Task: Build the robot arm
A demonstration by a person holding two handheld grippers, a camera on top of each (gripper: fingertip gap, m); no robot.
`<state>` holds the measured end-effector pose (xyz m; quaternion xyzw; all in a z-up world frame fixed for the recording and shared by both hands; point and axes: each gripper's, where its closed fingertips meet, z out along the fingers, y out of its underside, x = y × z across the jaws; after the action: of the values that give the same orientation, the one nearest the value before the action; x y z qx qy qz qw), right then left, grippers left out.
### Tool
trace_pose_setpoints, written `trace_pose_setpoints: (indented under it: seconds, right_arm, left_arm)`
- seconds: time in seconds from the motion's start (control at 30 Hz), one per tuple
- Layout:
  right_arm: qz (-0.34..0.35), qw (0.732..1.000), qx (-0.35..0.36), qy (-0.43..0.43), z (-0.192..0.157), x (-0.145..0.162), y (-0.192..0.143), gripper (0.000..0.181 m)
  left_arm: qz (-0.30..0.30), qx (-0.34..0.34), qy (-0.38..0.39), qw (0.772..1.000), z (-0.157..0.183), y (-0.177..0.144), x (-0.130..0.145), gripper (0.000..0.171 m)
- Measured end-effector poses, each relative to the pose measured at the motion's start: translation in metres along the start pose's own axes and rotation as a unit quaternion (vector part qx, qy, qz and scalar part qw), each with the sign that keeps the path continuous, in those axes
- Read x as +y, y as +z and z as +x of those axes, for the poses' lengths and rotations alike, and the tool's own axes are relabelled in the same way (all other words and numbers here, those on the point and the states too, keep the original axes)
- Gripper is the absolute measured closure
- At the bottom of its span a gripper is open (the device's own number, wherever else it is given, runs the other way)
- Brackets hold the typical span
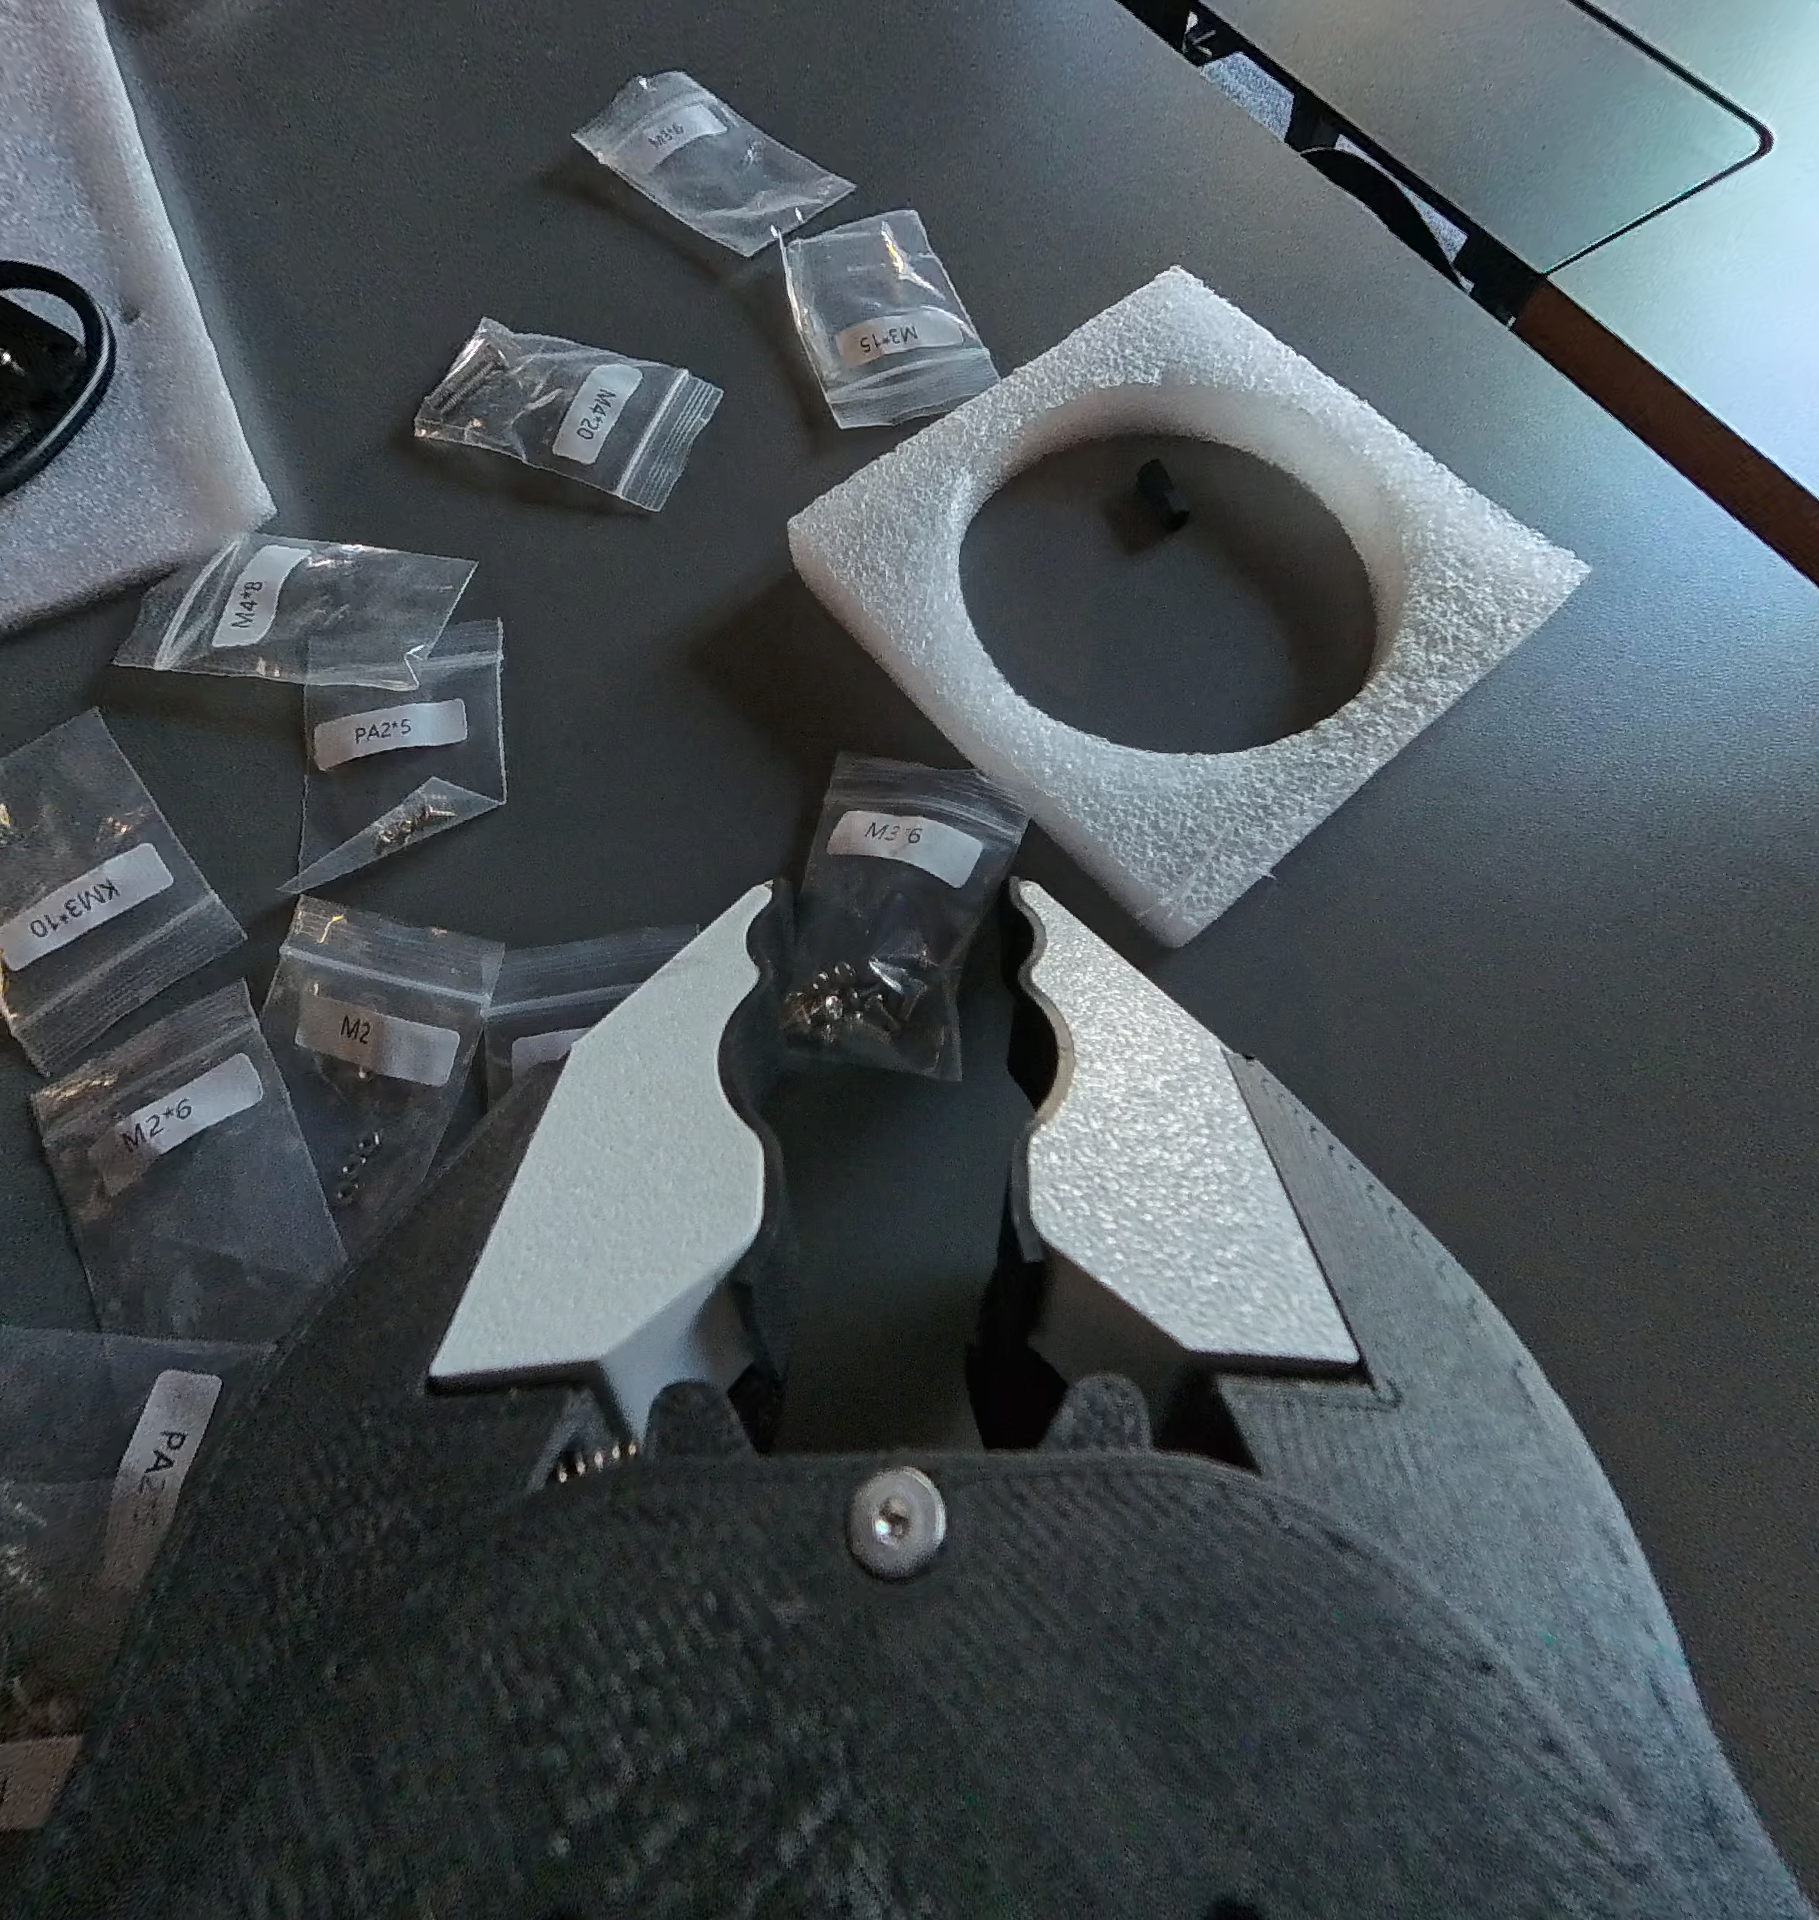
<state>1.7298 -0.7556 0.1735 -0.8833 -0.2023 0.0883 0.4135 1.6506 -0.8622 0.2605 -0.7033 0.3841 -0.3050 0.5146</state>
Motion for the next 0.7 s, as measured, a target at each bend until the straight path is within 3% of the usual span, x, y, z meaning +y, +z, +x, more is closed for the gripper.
trace_pose_setpoints:
  seconds: [0.33,0.7]
  right_arm:
    - [0.001,1.000,-0.002,-0.002,-0.0011,0.0005,-0.0003,0.143]
    - [0.003,1.000,-0.004,-0.004,-0.0017,0.0007,-0.0008,0.148]
  left_arm:
    - [-0.013,-0.004,-0.021,1.000,-0.0059,-0.0020,0.0090,0.129]
    - [-0.029,-0.018,0.006,0.999,0.0035,-0.0080,0.0018,0.130]
